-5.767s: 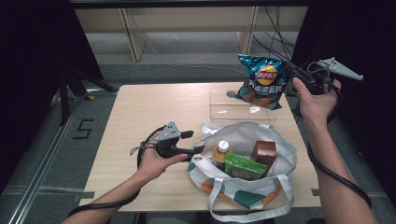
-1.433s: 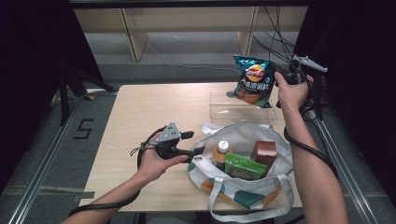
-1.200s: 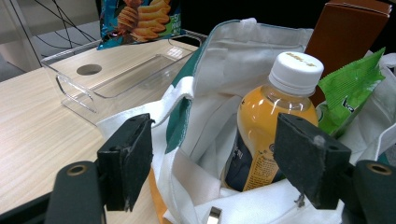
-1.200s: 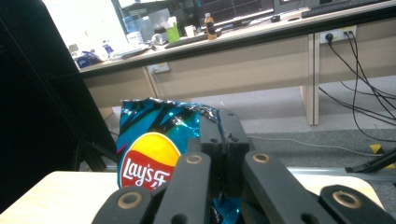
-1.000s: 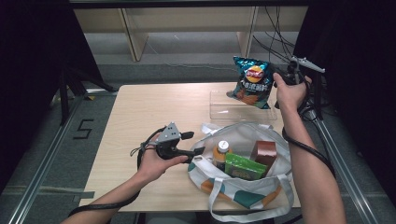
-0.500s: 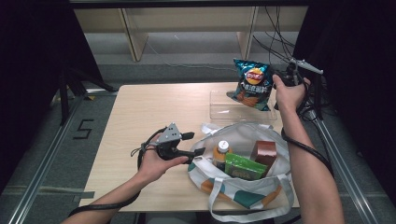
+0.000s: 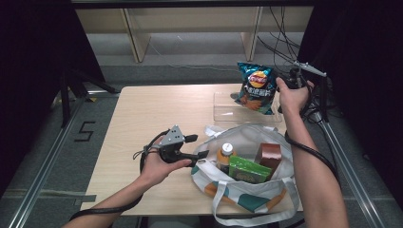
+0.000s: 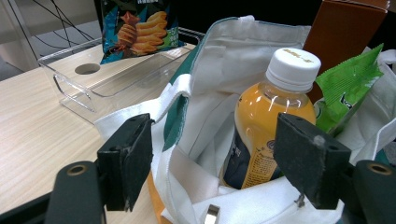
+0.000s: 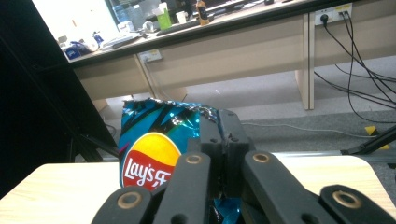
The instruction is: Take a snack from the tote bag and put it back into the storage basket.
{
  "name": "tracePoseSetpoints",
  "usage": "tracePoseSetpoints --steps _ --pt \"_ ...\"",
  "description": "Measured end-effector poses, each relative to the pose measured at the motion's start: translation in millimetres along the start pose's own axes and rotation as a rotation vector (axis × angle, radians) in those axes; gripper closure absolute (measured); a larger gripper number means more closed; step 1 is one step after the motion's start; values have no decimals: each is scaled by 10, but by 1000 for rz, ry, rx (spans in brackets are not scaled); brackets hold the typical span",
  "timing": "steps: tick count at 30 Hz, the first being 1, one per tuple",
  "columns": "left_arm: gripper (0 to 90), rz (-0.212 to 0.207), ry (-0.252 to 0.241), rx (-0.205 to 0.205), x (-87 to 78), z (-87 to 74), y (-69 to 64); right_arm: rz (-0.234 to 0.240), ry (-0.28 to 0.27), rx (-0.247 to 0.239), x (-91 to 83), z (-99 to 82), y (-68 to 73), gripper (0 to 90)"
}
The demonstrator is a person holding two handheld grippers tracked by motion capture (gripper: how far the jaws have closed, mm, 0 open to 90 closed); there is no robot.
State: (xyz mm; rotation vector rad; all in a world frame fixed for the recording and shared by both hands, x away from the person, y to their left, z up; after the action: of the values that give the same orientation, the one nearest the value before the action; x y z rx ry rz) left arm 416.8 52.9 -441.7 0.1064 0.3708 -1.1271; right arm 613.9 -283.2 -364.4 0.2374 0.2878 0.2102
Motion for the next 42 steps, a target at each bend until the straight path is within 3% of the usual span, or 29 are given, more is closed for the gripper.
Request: tracePoseSetpoints --steps 9,12,14,19,33,42 --pt "278 -11 -5 2 7 1 -8 -10 16 14 18 -36 -23 900" --pt "278 -1 0 -6 4 -2 -13 9 8 16 35 -51 -16 900" --pt "278 -13 -4 3 7 0 -10 -10 18 25 35 -59 -19 900" --pt "278 -2 4 -8 6 -12 -17 3 32 20 32 -86 -51 900" --pt "278 -6 6 4 18 -8 -18 -32 37 30 61 -122 -128 900" --pt "279 -3 4 -6 11 -12 -24 -25 42 50 80 -170 -147 900"
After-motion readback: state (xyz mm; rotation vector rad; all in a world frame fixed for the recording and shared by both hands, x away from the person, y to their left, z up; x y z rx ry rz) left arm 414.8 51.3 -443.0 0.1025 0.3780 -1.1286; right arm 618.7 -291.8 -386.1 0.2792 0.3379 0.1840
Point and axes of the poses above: each handheld gripper's, and its own axes: x roughly forward along the jaws, z roughly out of its top, y roughly to its left, the point moved 5 cm from there along x, roughly forward along the jaws, and after that the axes turned 5 degrees about -z, right-handed, at the moved point
